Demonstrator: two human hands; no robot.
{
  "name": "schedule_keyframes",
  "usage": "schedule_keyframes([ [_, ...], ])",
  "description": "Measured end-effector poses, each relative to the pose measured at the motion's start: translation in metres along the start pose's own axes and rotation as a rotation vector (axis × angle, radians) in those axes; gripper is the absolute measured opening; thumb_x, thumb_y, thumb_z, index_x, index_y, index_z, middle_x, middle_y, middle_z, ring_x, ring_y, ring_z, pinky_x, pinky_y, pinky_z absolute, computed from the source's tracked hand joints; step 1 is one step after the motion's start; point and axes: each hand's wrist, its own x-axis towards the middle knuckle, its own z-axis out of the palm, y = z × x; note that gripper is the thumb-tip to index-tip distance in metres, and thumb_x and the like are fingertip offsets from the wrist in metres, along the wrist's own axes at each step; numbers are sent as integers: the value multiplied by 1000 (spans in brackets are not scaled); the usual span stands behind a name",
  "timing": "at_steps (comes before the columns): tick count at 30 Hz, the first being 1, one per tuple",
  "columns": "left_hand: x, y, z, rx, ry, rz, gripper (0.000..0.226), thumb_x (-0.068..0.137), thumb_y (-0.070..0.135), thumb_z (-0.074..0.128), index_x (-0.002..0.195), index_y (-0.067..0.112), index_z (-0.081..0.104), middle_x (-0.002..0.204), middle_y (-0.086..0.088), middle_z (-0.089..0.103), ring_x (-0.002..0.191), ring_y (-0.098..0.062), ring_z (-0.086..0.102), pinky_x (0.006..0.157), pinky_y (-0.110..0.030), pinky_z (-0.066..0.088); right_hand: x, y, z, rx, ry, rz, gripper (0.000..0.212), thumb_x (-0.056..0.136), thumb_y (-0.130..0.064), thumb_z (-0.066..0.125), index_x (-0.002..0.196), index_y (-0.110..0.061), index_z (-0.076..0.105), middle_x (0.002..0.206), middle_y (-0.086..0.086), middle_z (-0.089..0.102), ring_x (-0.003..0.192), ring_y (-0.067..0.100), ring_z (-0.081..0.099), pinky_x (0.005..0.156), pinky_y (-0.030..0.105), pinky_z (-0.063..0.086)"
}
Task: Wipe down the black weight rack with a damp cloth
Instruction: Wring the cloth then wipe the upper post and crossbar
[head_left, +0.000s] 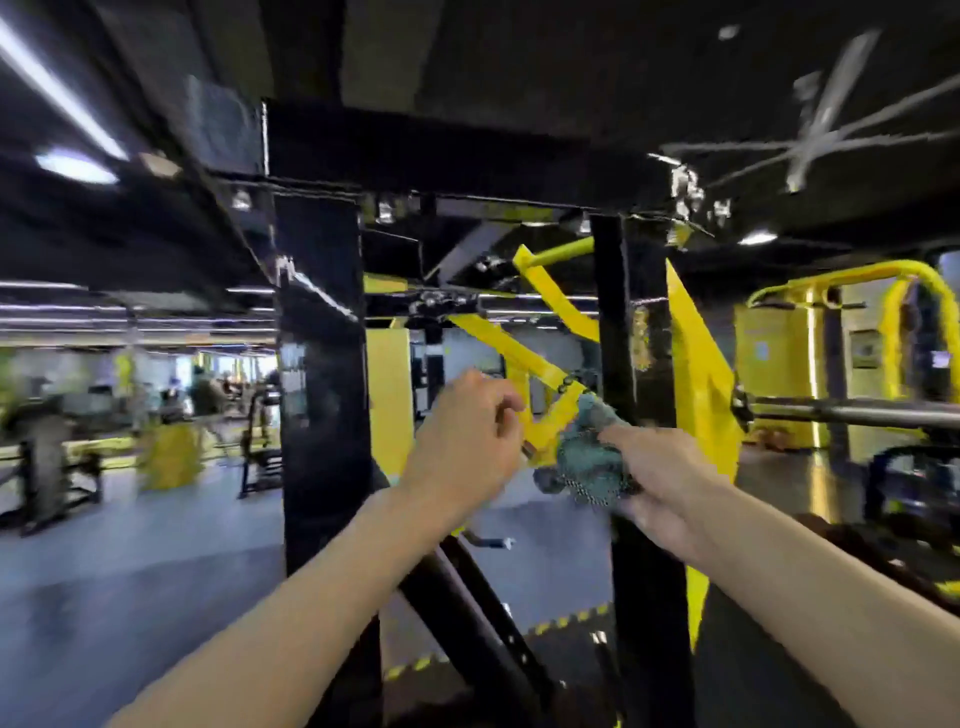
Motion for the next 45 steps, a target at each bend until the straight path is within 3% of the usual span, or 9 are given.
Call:
schedule_keyframes([
  [4,33,-18,-56,621,296,132,39,83,17,48,117,7,62,131,-17,49,123,-35,44,100,-45,44,31,-23,77,82,-208,-142,27,89,-19,65,106,1,61,114,34,62,73,24,56,68,41,51],
  [8,65,-33,-90,787,362,-107,61,83,10,59,140,-3,39,143,-20,41,135,-38,37,111,-43,34,41,-48,151,52,-230,-522,22,94,-16,56,99,5,61,80,27,59,60,23,43,54,33,33],
  [12,60,-53,-87,997,298,7,65,86,22,42,143,-8,38,137,-24,51,131,-40,44,117,-47,34,44,-62,207,8,-351,-814,24,101,-20,47,106,-10,69,103,5,69,93,19,63,84,40,54],
  [21,57,-62,-79,1095,323,51,83,62,9,72,138,-8,45,141,-24,51,139,-38,42,117,-48,32,63,-75,248,89,-612,-471,29,104,-26,33,114,-15,57,109,7,61,106,21,60,101,44,47],
  [24,56,-66,-82,1151,306,66,71,80,19,52,146,-4,39,148,-22,45,144,-37,33,122,-43,19,53,-71,251,187,-655,-600,40,93,-34,39,130,-23,53,131,6,54,114,19,59,100,40,49],
  [32,52,-57,-87,737,293,-20,88,76,-3,55,154,11,17,162,-3,14,153,-16,0,111,-10,-10,48,-102,239,195,-702,-272,22,103,-21,36,96,-13,56,86,3,57,73,10,54,63,25,42],
  [35,52,-52,-88,591,294,-52,67,79,-4,55,141,12,36,150,-2,33,147,-17,21,115,-8,10,50,-89,232,159,-724,-468,29,105,-16,34,123,-13,58,106,2,62,89,7,58,72,21,46],
  [38,58,-34,-83,383,402,-116,39,88,8,54,125,17,44,120,1,46,112,-17,46,97,-32,45,54,-76,211,153,-684,-600,28,105,-14,36,121,-17,60,116,8,64,105,18,62,94,40,53],
  [45,95,8,-20,-103,657,-113,38,90,18,66,124,27,51,109,-5,63,98,-19,66,81,-44,59,83,-101,123,219,-1048,-223,31,100,-21,44,121,-11,65,116,14,71,101,22,69,77,31,56],
])
